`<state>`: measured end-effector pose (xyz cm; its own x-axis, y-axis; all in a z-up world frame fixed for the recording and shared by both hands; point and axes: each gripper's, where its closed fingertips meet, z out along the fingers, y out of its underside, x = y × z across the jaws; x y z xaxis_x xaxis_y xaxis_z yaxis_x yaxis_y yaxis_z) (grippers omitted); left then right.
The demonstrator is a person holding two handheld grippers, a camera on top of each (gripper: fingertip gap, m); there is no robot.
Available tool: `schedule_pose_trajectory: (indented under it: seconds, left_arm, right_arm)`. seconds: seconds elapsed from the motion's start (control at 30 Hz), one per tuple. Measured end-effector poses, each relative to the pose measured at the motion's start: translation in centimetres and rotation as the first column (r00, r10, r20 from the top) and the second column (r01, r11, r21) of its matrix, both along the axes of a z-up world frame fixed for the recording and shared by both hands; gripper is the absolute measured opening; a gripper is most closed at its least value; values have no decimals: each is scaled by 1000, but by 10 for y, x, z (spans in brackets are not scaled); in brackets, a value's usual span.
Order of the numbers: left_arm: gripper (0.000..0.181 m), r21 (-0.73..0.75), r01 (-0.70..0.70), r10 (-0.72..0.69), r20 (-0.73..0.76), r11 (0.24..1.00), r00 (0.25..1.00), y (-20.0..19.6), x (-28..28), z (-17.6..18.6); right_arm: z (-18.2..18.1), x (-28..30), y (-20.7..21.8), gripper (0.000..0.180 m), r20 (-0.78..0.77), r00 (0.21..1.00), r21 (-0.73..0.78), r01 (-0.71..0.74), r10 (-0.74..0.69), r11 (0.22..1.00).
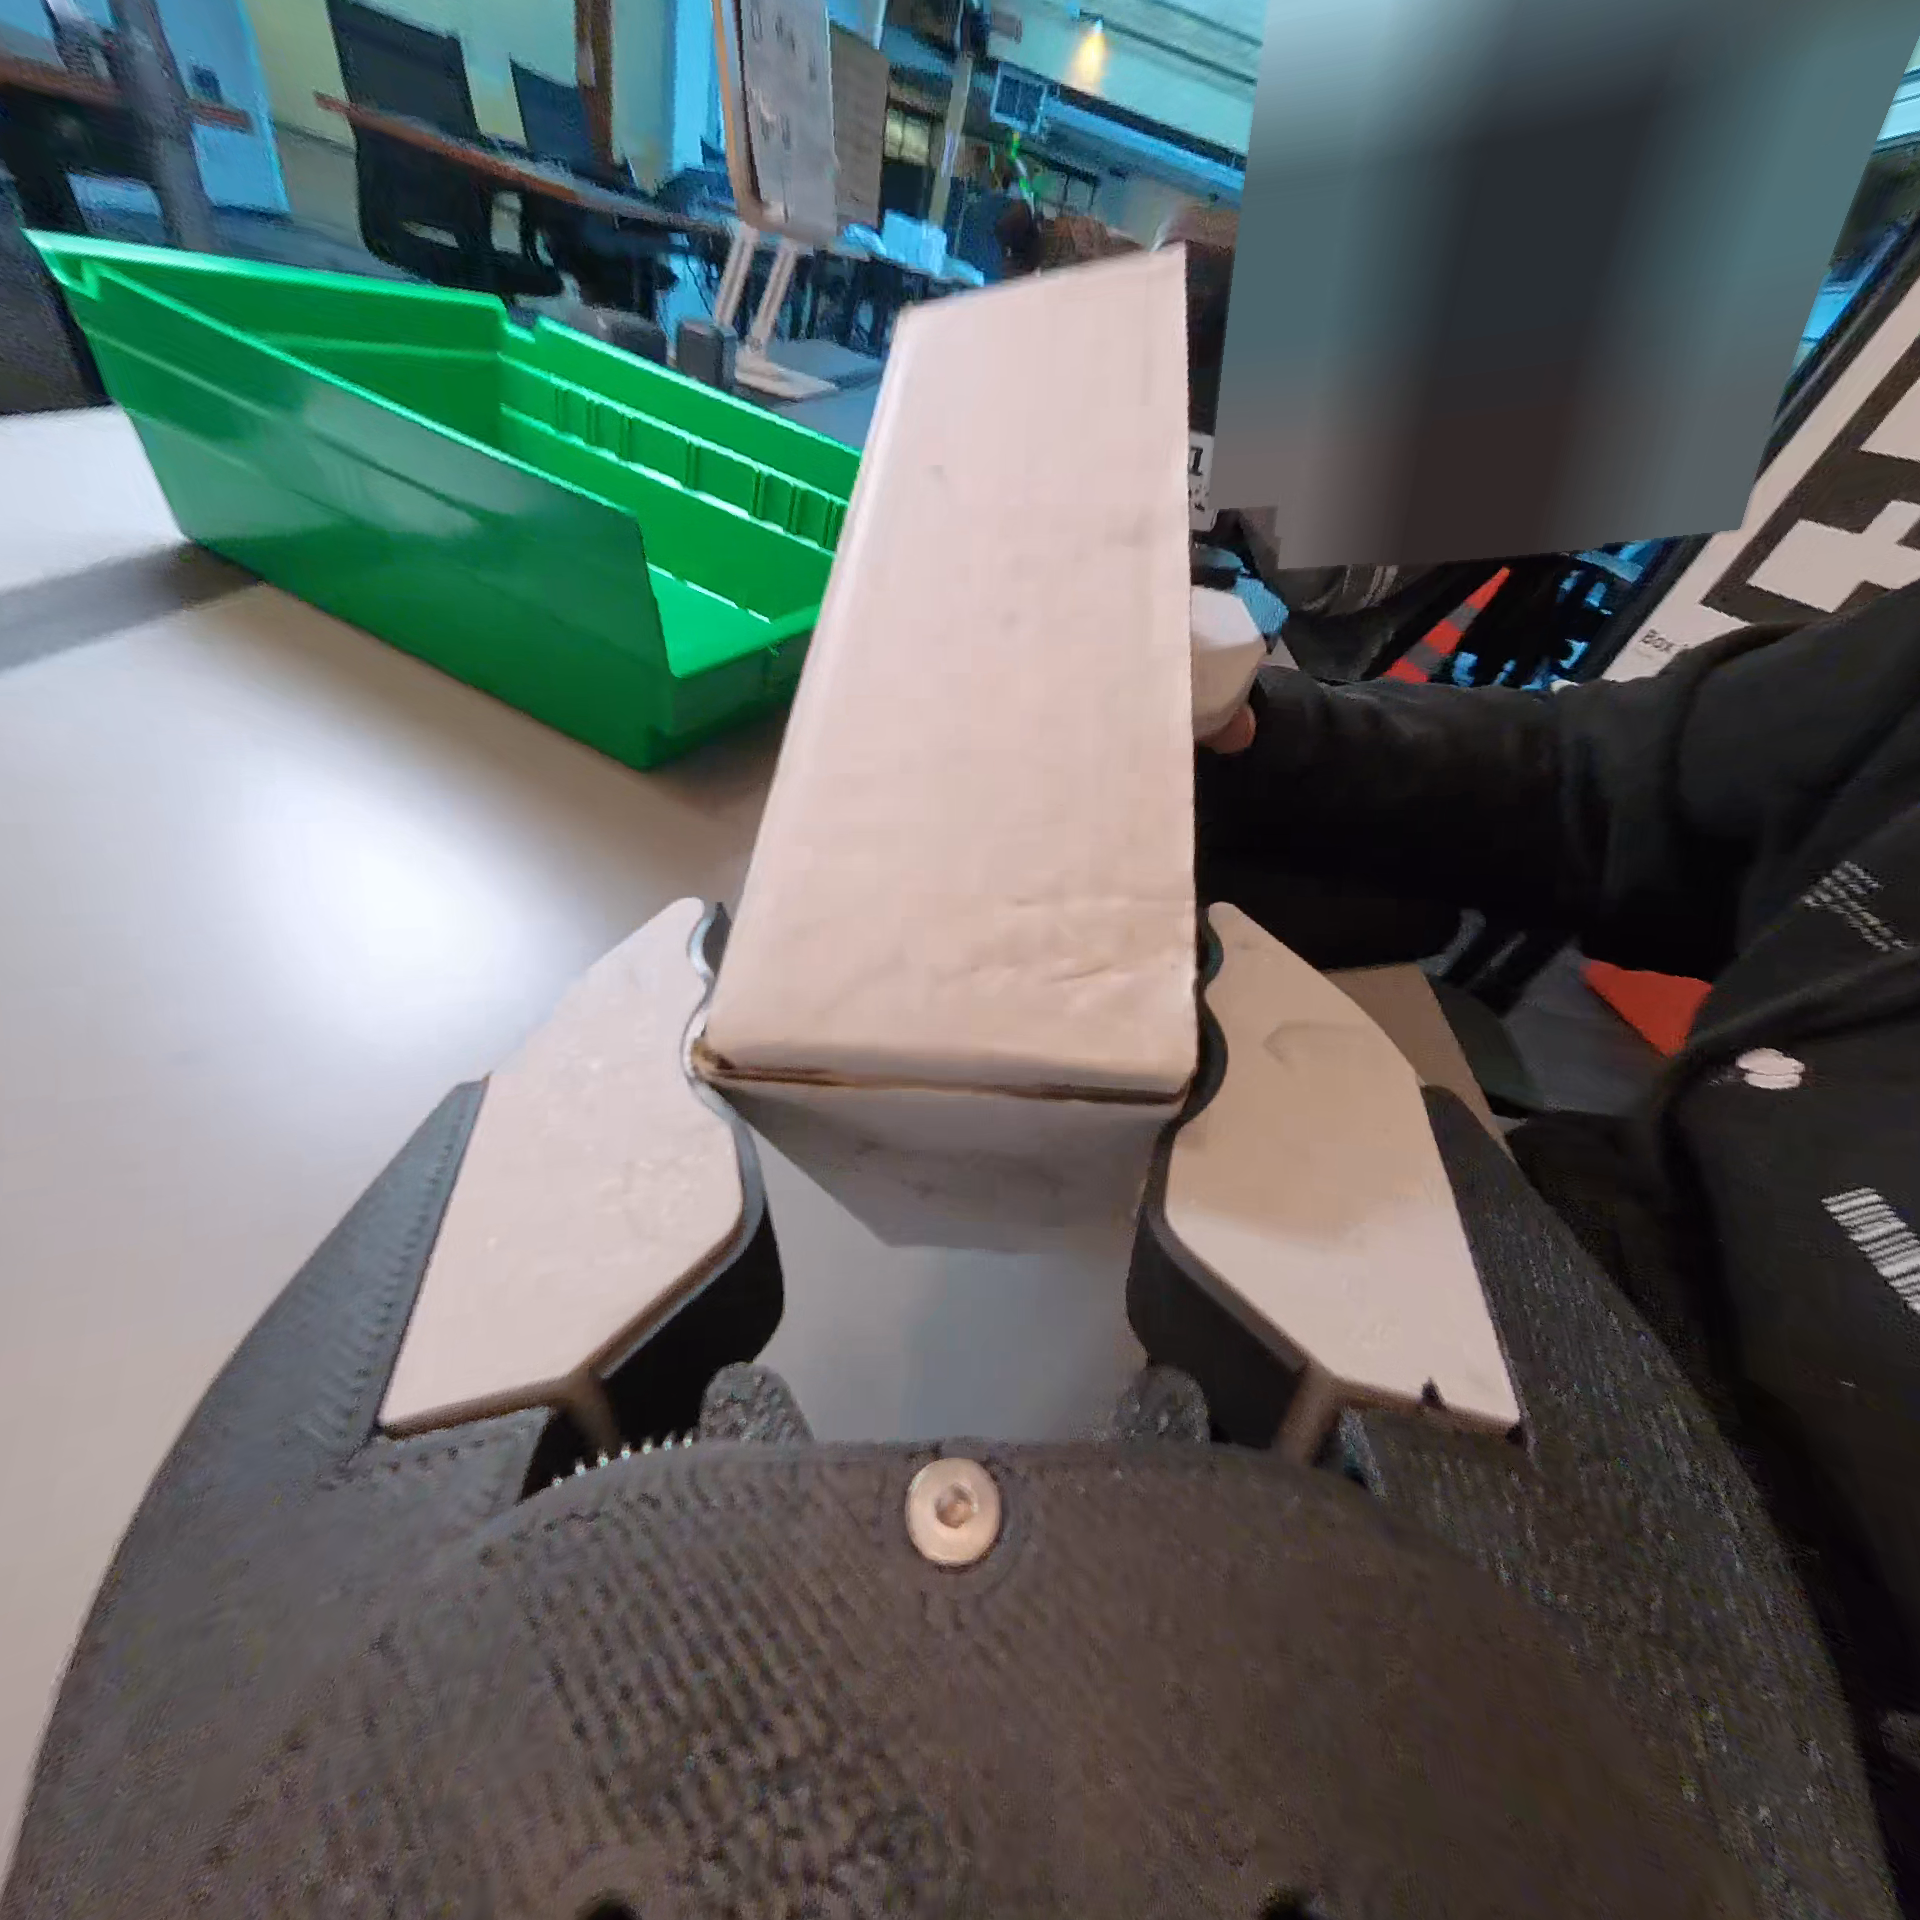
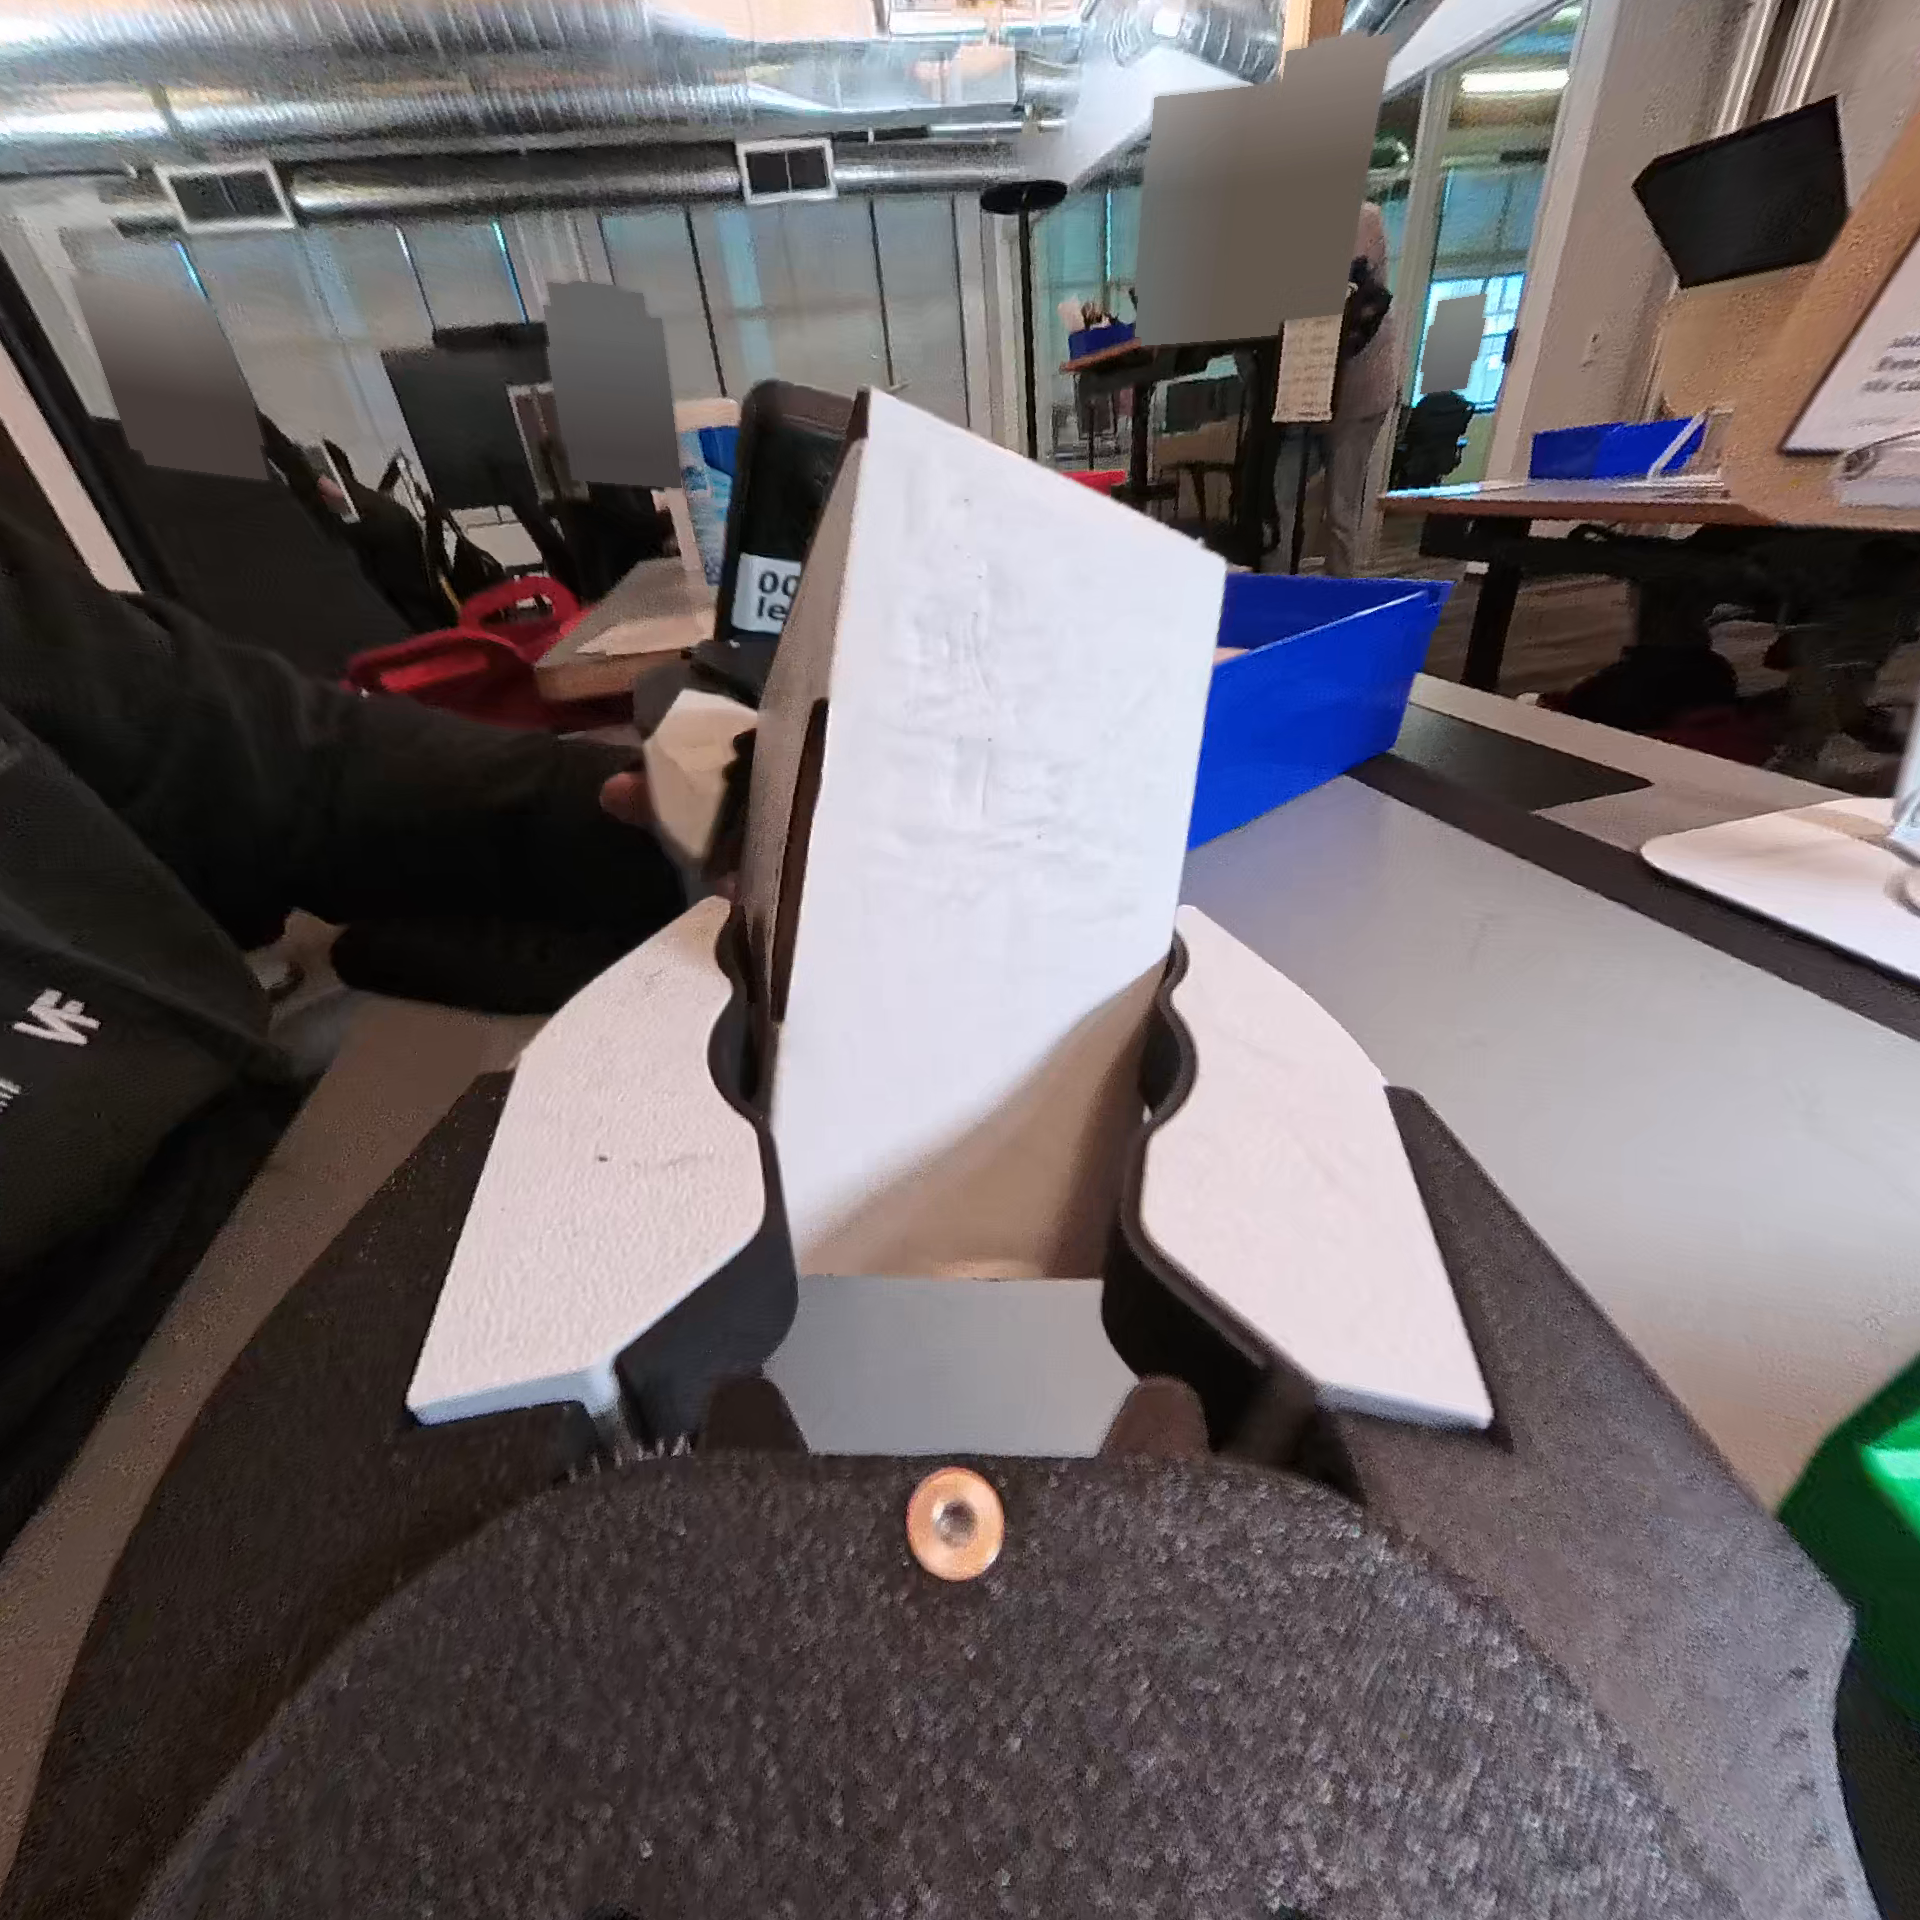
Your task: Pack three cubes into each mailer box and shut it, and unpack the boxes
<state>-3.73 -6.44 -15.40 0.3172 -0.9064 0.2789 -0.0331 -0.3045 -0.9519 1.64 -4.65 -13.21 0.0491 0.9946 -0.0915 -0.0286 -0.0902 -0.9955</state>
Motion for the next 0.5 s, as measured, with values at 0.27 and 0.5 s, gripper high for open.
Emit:
schedule_pose_trajectory:
  seconds: [0.27, 0.5]
  left_arm:
    - [78, 135, -91, 112, -163, 987, 980, 8, -10, -9]
    - [78, 155, -89, 123, -221, 984, 968, 10, -8, -23]
  right_arm:
    - [-45, -6, 8, 77, 316, 946, 86, 50, -75, 995]
    - [25, 19, 15, 75, 199, 951, 191, 199, -237, 961]
